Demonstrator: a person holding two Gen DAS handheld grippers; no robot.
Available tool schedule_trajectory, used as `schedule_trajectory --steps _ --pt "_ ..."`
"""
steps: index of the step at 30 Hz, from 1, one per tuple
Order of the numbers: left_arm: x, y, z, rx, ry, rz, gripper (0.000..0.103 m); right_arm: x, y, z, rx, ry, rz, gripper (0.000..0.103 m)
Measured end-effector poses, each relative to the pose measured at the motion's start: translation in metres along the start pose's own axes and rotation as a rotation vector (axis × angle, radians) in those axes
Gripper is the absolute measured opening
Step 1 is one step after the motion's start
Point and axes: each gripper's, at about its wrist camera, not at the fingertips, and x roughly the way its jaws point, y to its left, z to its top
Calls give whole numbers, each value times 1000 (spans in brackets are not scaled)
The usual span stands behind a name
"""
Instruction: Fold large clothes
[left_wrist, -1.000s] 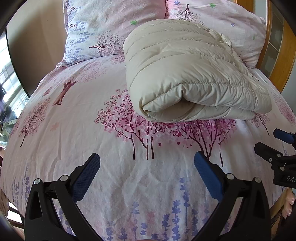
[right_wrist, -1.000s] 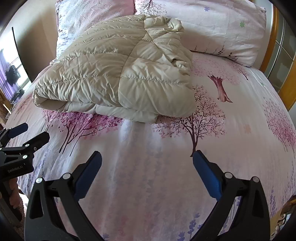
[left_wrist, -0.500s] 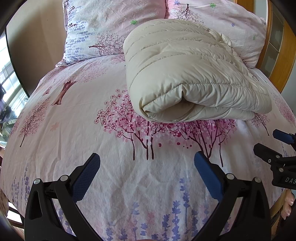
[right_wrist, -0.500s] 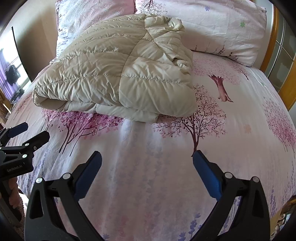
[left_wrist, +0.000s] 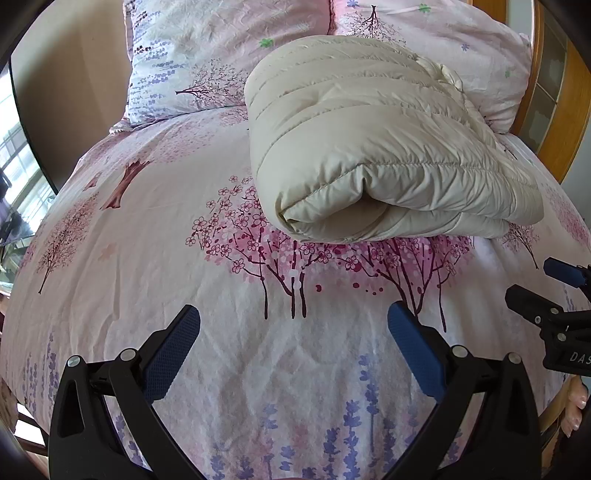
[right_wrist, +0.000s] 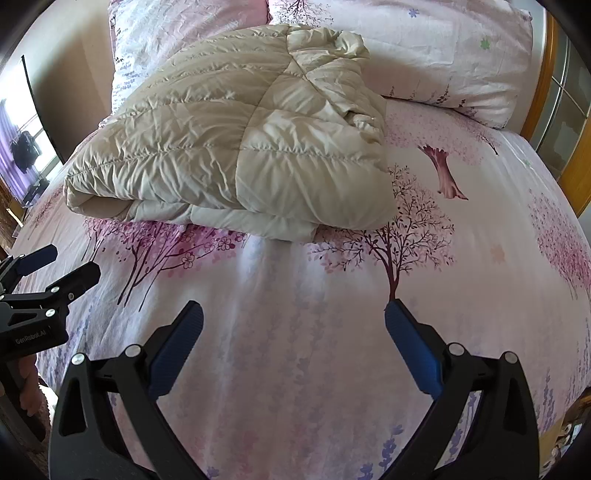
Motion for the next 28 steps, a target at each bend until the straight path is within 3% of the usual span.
schedule_trajectory --steps 28 --pt "2 3 2 -9 8 -2 102 2 1 -2 12 3 7 99"
